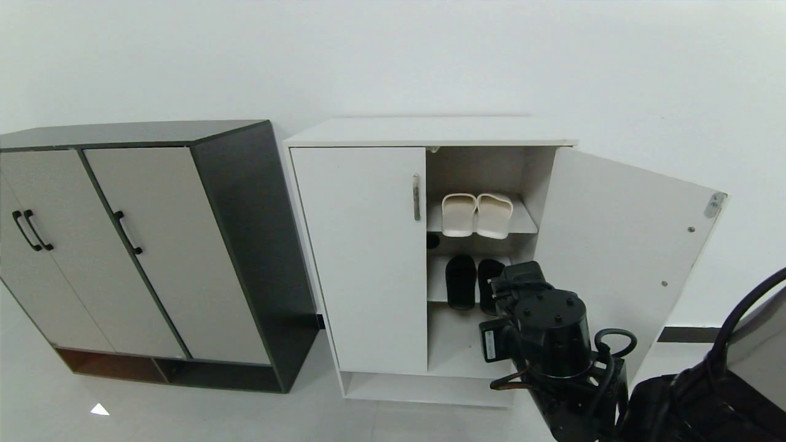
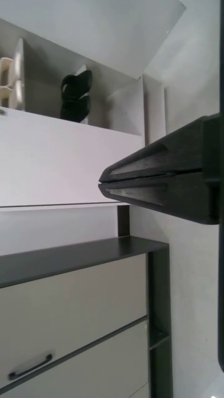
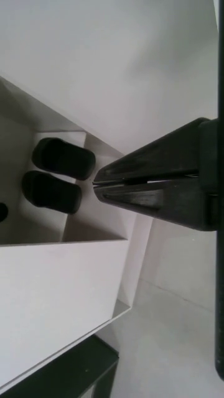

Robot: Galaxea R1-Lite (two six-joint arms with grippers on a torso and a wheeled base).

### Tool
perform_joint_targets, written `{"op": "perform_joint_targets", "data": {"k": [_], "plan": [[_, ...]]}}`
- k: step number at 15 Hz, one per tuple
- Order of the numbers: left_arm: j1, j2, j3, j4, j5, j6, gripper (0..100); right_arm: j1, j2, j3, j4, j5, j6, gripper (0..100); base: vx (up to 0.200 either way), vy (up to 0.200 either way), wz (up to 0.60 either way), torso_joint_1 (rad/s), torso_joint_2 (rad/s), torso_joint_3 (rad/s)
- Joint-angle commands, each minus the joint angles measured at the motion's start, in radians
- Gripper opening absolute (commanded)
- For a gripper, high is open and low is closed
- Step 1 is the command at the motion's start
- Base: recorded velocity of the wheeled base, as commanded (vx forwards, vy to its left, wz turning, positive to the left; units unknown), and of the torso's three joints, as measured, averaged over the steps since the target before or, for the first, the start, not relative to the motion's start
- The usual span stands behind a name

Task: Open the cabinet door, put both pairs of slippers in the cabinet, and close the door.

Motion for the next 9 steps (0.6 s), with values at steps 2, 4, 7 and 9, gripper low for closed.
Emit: {"op": "perform_joint_targets", "data": {"k": [2,4,7,9], "plan": [[0.000,0.000,0.000,0.000,0.000,0.000,0,0.001,0.008,0.002,0.000,-0.001,0.000,0,0.000,0.000,0.00,0.110,-0.45,-0.339],[0.000,0.000,0.000,0.000,0.000,0.000,0,0.001,0.008,0.000,0.000,-0.001,0.000,0,0.000,0.000,0.00,0.137,-0.46,-0.330],[0.000,0.000,0.000,0.000,0.000,0.000,0,0.001,0.006,0.002,0.000,-0.001,0.000,0,0.000,0.000,0.00,0.150,-0.47,-0.325],[0.000,0.000,0.000,0.000,0.000,0.002,0,-0.006,0.008,0.000,0.000,0.001,0.000,0,0.000,0.000,0.00,0.168,-0.48,-0.312]]}}
